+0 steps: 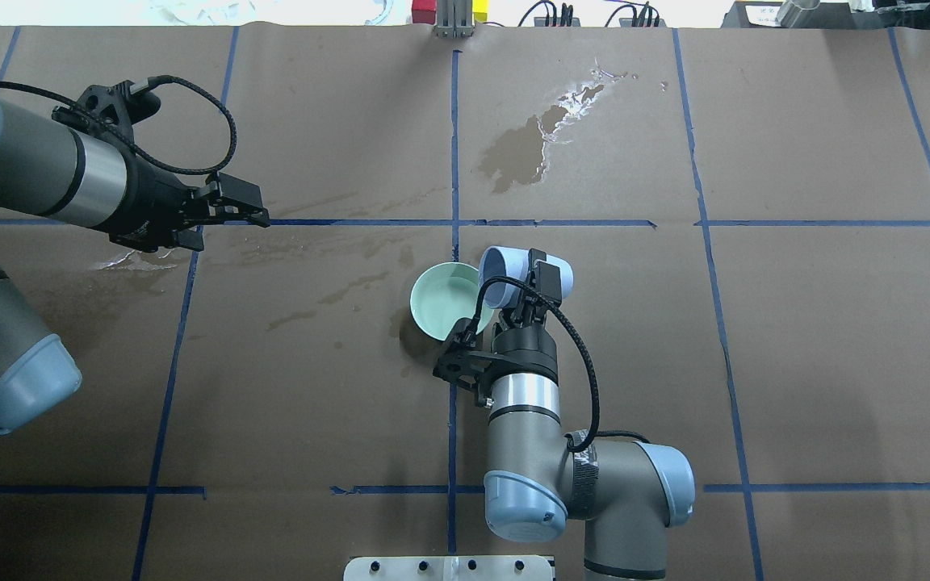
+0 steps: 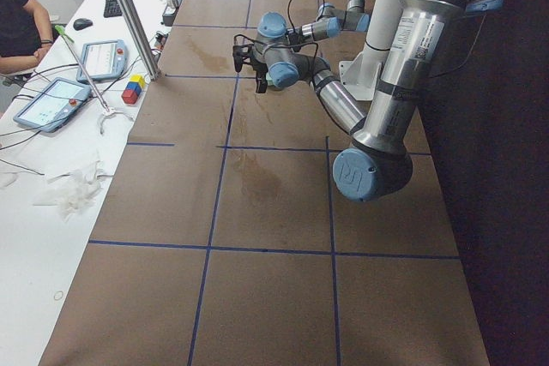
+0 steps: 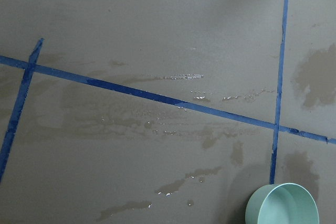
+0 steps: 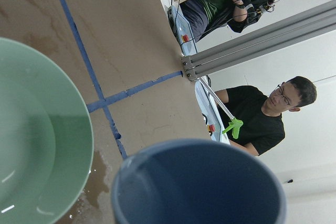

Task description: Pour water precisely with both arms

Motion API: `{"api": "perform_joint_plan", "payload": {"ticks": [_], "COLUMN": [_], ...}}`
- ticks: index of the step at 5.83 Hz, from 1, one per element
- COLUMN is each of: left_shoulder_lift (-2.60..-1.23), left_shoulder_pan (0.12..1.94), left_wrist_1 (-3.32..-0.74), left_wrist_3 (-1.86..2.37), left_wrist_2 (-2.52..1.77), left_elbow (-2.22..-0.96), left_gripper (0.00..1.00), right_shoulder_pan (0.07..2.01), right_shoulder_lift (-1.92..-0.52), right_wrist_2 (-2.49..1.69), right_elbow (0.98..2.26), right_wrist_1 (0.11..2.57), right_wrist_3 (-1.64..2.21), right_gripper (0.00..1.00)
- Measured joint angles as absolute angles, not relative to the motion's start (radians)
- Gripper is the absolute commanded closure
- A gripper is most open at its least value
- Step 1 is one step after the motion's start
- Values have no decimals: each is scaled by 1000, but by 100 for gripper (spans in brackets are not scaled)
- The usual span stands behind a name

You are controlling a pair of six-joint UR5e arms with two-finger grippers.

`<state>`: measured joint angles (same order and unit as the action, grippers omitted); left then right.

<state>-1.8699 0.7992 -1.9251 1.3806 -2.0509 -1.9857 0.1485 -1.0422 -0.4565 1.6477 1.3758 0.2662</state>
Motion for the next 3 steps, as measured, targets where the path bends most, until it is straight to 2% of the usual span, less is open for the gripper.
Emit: {"api": "perform_joint_plan", "payload": {"ticks": [3], "left_shoulder_lift": [-1869], "left_shoulder_pan": [799], "left_wrist_1": [-1925], "left_wrist_3": [1382], "left_wrist_2": [-2051], "left_elbow": [-1990], "left_gripper": [0], "right_shoulder_pan": [146], "right_shoulder_lift": [-1043], "right_wrist_2": [-449], "right_elbow": [1642], "right_wrist_1": [1377], "right_wrist_3": [127], "right_gripper": [97]}}
